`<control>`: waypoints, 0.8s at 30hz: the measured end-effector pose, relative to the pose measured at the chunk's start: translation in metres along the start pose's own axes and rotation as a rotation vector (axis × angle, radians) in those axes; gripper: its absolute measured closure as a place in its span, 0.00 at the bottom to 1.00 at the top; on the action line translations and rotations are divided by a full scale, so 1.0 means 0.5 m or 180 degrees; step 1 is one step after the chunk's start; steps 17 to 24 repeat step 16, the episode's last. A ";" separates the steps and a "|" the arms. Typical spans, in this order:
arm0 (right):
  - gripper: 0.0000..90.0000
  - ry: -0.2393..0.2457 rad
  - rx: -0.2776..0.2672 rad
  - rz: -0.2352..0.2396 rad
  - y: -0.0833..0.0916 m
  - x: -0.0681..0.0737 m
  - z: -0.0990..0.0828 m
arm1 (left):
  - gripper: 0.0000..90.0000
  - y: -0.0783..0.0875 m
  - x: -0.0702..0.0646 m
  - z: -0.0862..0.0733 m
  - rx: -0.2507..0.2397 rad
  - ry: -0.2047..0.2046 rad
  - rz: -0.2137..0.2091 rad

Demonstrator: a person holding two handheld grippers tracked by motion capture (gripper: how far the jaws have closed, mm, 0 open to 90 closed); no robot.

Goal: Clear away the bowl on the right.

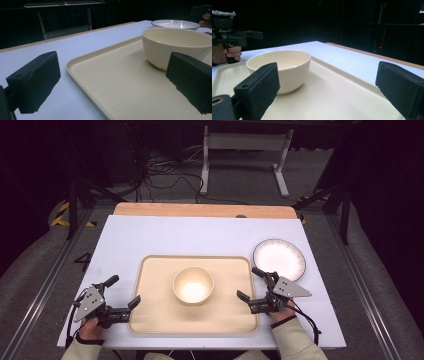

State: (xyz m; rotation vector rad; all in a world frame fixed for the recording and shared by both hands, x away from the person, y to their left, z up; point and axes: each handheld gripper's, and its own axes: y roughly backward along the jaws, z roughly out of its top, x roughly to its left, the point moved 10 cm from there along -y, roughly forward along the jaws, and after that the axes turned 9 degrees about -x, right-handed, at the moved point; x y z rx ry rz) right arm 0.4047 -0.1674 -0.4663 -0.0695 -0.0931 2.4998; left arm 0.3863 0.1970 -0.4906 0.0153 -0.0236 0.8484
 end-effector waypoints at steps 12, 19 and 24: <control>0.06 -0.0022 0.0047 -0.0042 -0.002 -0.004 -0.005 | 0.00 0.000 0.000 0.000 0.0000 -0.0003 -0.0001; 0.05 -0.0037 0.0042 -0.0058 -0.002 -0.006 -0.005 | 0.00 0.000 0.000 0.000 0.0000 -0.0002 -0.0003; 0.05 -0.0037 0.0042 -0.0058 -0.002 -0.006 -0.005 | 0.00 0.000 0.000 0.000 0.0000 -0.0002 -0.0003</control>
